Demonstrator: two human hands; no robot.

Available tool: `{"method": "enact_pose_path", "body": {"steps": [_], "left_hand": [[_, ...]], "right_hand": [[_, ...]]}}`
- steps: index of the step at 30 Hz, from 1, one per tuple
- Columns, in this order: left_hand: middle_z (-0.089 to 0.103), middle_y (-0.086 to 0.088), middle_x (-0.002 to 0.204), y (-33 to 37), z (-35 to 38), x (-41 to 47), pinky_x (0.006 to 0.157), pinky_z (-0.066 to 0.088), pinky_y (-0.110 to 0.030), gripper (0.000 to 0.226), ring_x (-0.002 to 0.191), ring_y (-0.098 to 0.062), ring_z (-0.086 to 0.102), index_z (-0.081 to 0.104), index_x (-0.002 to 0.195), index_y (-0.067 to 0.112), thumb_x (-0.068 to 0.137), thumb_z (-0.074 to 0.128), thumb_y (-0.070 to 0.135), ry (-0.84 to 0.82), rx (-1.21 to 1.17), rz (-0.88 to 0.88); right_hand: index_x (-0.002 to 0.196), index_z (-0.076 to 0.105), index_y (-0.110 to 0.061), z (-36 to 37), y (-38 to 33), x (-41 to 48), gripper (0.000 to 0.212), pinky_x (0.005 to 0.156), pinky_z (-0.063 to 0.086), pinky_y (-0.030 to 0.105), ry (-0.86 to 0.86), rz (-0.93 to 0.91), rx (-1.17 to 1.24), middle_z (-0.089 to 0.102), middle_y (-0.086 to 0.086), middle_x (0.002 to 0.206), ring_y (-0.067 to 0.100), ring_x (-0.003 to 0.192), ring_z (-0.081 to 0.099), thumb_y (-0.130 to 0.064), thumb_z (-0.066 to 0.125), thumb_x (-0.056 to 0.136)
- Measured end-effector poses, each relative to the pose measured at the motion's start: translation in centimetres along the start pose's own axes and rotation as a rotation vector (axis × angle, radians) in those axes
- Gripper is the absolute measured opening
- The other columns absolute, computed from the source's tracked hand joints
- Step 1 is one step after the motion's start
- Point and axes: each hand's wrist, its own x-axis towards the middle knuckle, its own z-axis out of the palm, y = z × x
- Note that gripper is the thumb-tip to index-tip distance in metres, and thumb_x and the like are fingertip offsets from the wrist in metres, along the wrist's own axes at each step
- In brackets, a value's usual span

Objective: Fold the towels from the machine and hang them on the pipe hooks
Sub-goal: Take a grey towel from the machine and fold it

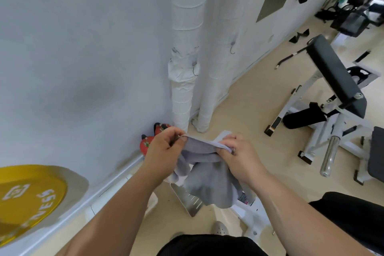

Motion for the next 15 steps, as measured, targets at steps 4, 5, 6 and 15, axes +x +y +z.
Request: {"method": "enact_pose_path", "body": {"steps": [4,5,6,15], "left_hand": [[0.07,0.007,0.074,-1.6,-3.0,0.6,0.068,0.049,-0.019,0.01,0.066,-0.002,0.058,0.07,0.078,0.024,0.084,0.079,0.021,-0.068,0.147,0.013],[0.067,0.013,0.068,-2.3,-3.7,0.8,0.064,0.047,-0.018,0.014,0.062,0.001,0.054,0.07,0.075,0.024,0.08,0.083,0.024,-0.079,0.208,0.001],[0.062,0.016,0.062,-2.9,-4.5,0.8,0.061,0.044,-0.019,0.017,0.058,0.0,0.05,0.069,0.073,0.023,0.077,0.085,0.025,-0.085,0.254,-0.014],[0.048,0.015,0.054,-7.0,-9.2,-0.6,0.057,0.036,-0.023,0.037,0.053,-0.002,0.042,0.06,0.058,0.018,0.092,0.07,0.023,0.048,0.251,-0.208]], "right_hand": [[0.076,0.068,-0.015,1.3,0.0,1.5,0.016,0.071,0.049,0.033,0.034,-0.024,-0.103,0.062,-0.001,0.075,0.021,0.075,0.057,-0.015,0.061,0.091],[0.078,0.067,-0.015,1.4,-0.1,1.9,0.016,0.064,0.045,0.034,0.032,-0.033,-0.136,0.06,-0.002,0.07,0.022,0.071,0.056,-0.014,0.058,0.092],[0.082,0.068,-0.017,1.4,-0.3,2.2,0.016,0.063,0.041,0.033,0.038,-0.055,-0.175,0.061,-0.004,0.07,0.021,0.071,0.056,-0.013,0.057,0.093],[0.089,0.067,-0.018,3.6,1.6,4.0,0.01,0.061,0.036,0.031,-0.187,-0.005,-0.602,0.07,0.006,0.089,0.029,0.085,0.061,-0.023,0.058,0.089]]}}
